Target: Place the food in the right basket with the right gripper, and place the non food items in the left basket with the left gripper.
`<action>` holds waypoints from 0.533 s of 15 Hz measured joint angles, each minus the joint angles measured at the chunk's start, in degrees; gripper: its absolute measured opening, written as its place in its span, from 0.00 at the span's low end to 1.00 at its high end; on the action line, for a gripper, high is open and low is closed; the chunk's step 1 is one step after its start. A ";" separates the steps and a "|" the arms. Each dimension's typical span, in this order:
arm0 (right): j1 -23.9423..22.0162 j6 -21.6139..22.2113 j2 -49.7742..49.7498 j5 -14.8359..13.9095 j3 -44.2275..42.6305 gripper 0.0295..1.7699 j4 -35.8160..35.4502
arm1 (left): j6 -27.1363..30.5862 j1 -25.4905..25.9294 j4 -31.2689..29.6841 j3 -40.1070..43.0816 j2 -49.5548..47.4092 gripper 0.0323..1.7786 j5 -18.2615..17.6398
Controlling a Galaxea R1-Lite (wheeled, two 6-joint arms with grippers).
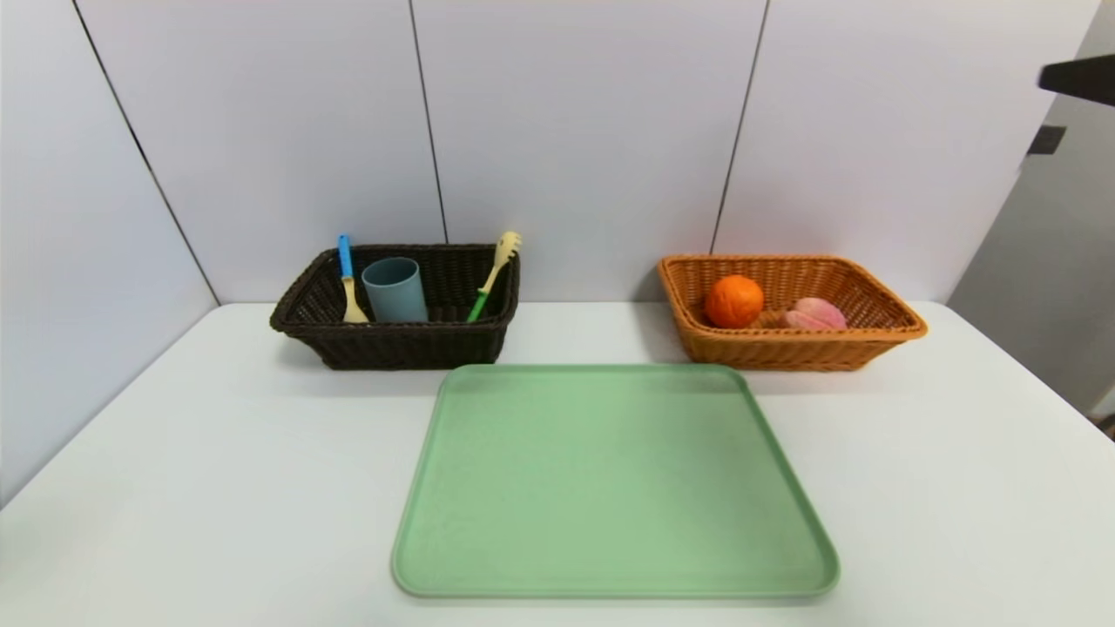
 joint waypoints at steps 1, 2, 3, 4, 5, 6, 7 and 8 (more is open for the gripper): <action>-2.06 -0.10 -4.33 0.05 4.74 0.97 -0.50 | -0.37 0.04 0.12 3.04 -3.30 0.93 0.12; -3.91 -0.11 -9.14 0.06 9.78 0.97 -0.77 | -0.52 0.04 0.28 6.31 -6.58 0.94 0.20; -5.64 -0.11 -14.71 0.02 15.02 0.97 -0.85 | -0.61 0.06 0.54 9.59 -9.95 0.94 0.23; -6.95 -0.16 -19.74 -0.05 19.81 0.97 -0.88 | -0.67 0.09 1.06 12.87 -13.36 0.94 0.26; -8.00 -0.33 -25.33 -0.09 24.47 0.97 -0.91 | -0.69 0.09 1.80 15.80 -16.70 0.94 0.26; -8.92 -0.55 -31.32 -0.16 29.27 0.97 -0.96 | -0.67 0.11 2.55 18.80 -19.92 0.94 0.26; -9.57 -0.73 -36.68 -0.22 33.49 0.97 -0.94 | -0.41 0.11 3.21 22.21 -23.21 0.94 0.26; -10.20 -0.88 -41.68 -0.16 37.38 0.97 -0.88 | 0.11 0.15 3.43 25.58 -26.12 0.94 0.23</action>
